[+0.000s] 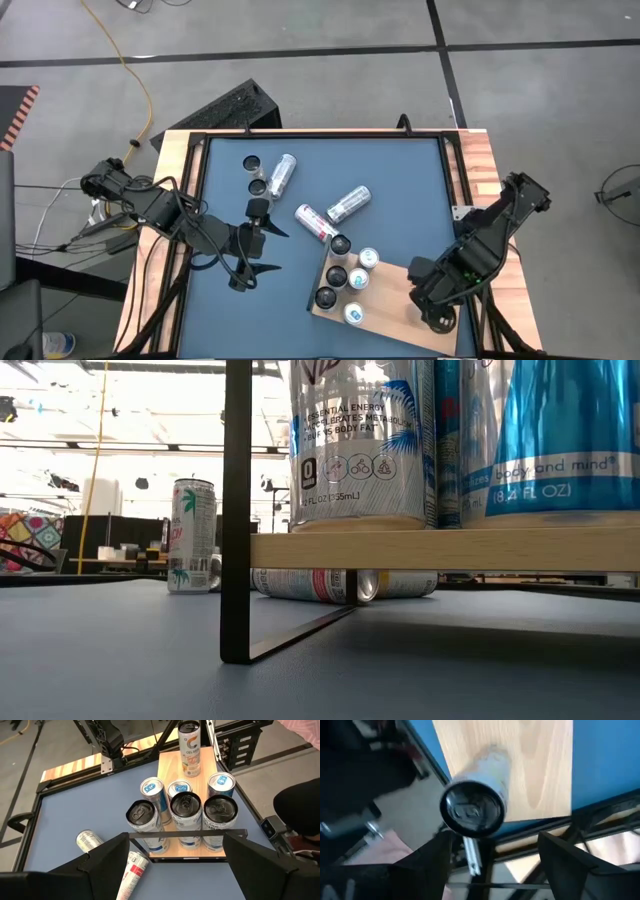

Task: Place canned beverage on shelf
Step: Put the bottom white yellow soda can on the shelf

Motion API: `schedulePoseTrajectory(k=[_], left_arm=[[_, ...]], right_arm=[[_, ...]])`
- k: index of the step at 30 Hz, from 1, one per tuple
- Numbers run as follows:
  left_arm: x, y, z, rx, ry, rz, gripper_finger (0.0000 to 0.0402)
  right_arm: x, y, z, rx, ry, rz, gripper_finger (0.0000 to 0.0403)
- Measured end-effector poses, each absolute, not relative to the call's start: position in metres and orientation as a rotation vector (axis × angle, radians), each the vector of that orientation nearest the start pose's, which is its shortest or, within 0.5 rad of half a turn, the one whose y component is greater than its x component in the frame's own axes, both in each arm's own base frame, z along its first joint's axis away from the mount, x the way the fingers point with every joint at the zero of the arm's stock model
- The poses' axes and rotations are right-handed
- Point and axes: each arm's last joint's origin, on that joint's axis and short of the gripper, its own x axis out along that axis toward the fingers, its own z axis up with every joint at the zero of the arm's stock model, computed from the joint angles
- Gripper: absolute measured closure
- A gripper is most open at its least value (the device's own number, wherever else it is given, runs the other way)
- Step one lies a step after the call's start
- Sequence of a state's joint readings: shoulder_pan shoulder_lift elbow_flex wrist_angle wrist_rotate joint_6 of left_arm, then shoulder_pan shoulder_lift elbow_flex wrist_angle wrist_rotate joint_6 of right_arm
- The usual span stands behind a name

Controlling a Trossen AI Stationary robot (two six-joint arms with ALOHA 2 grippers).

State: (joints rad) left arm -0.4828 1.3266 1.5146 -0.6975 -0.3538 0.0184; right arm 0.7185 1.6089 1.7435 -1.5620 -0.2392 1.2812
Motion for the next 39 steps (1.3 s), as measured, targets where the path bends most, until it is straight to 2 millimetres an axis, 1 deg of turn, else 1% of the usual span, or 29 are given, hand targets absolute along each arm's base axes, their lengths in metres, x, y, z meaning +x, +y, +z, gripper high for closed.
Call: schedulePoseTrajectory(k=[4,9,12,14,16,19,23,26,28,30,31,34,36,37,39], left_arm=[[0.242,-0.116,0.418,0.225,0.465,-0.130,0.0093],[0.242,-0.116,0.418,0.218,0.465,-0.127,0.0093],[0.243,-0.115,0.418,0.202,0.464,-0.112,0.0093],[0.243,-0.115,0.418,0.192,0.462,-0.097,0.0093],[0.243,-0.115,0.419,0.185,0.452,-0.091,0.0093],[0.244,-0.115,0.422,0.180,0.421,-0.073,0.0093],[0.246,-0.115,0.426,0.172,0.378,-0.037,0.0093],[0.247,-0.115,0.429,0.167,0.343,-0.003,0.0093],[0.247,-0.115,0.430,0.155,0.338,0.003,0.0093],[0.247,-0.114,0.429,0.144,0.343,0.007,0.0093],[0.247,-0.114,0.428,0.141,0.350,0.008,0.0093],[0.246,-0.114,0.426,0.128,0.371,0.009,0.0093],[0.246,-0.114,0.425,0.118,0.387,0.013,0.0093],[0.246,-0.114,0.423,0.115,0.389,0.014,0.0093],[0.247,-0.114,0.420,0.115,0.392,0.015,0.0093]], right_arm=[[0.207,0.187,0.364,0.633,1.568,-0.315,0.0127],[0.204,0.189,0.364,0.470,1.439,-0.315,0.0127],[0.208,0.185,0.364,0.395,1.351,-0.323,0.0127],[0.214,0.181,0.366,0.340,1.203,-0.378,0.0127],[0.220,0.179,0.368,0.246,1.050,-0.413,0.0127],[0.229,0.180,0.375,0.122,0.801,-0.449,0.0127],[0.246,0.187,0.390,-0.014,0.469,-0.493,0.0127],[0.262,0.195,0.403,-0.127,0.305,-0.542,0.0127],[0.269,0.197,0.408,-0.191,0.286,-0.527,0.0127],[0.273,0.197,0.408,-0.244,0.320,-0.465,0.0127],[0.275,0.195,0.408,-0.243,0.340,-0.433,0.0127],[0.279,0.194,0.405,-0.196,0.406,-0.293,0.0127],[0.280,0.199,0.404,-0.133,0.443,-0.168,0.0127],[0.278,0.203,0.404,-0.108,0.455,-0.114,0.0127],[0.270,0.212,0.403,-0.060,0.470,-0.074,0.0127]])
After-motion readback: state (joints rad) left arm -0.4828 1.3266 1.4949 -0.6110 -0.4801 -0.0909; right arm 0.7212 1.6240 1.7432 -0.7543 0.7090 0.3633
